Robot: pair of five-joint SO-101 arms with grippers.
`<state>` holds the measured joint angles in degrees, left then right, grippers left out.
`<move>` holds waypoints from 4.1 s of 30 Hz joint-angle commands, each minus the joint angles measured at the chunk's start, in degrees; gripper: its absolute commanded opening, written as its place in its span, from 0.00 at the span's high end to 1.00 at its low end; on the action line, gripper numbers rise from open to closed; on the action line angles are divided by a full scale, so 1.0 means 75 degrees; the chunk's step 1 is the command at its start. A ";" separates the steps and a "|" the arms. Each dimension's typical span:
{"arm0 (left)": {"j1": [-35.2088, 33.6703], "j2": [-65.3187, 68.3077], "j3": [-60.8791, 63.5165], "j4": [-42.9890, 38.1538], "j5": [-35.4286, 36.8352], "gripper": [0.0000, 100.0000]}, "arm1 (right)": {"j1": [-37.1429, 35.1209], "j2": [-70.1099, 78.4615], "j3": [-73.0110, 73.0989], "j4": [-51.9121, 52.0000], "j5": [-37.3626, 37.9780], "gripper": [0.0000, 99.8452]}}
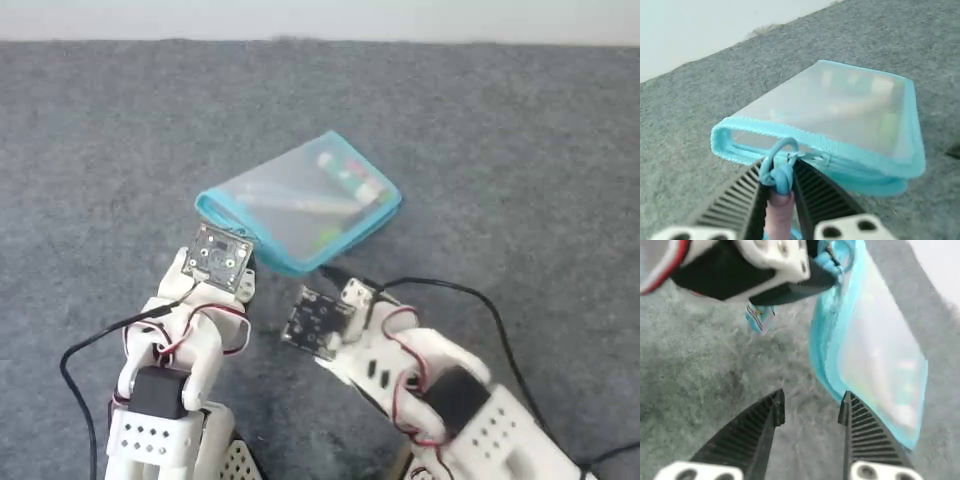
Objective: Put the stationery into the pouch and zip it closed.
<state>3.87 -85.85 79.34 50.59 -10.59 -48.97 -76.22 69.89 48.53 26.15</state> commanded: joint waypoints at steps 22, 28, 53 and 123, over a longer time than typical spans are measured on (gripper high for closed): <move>0.0000 0.0141 -0.0463 0.0035 -0.0035 0.99 | 0.0287 0.4261 -0.1289 -0.2960 0.0692 0.81; -0.0141 0.0141 -0.0463 0.0094 -0.0047 0.99 | 0.0533 0.5093 -0.1700 -0.3393 0.0656 0.81; -0.0410 0.0129 -0.0791 0.0434 -0.0199 0.99 | 0.0885 0.3464 -0.2004 -0.1201 0.0903 0.99; -0.0070 0.0141 0.0580 -0.1266 0.1395 0.99 | 0.1131 0.3862 -0.1325 0.1600 -0.0234 0.99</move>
<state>3.08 -85.85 83.74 44.00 -0.75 -36.40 -48.09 66.55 49.76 26.24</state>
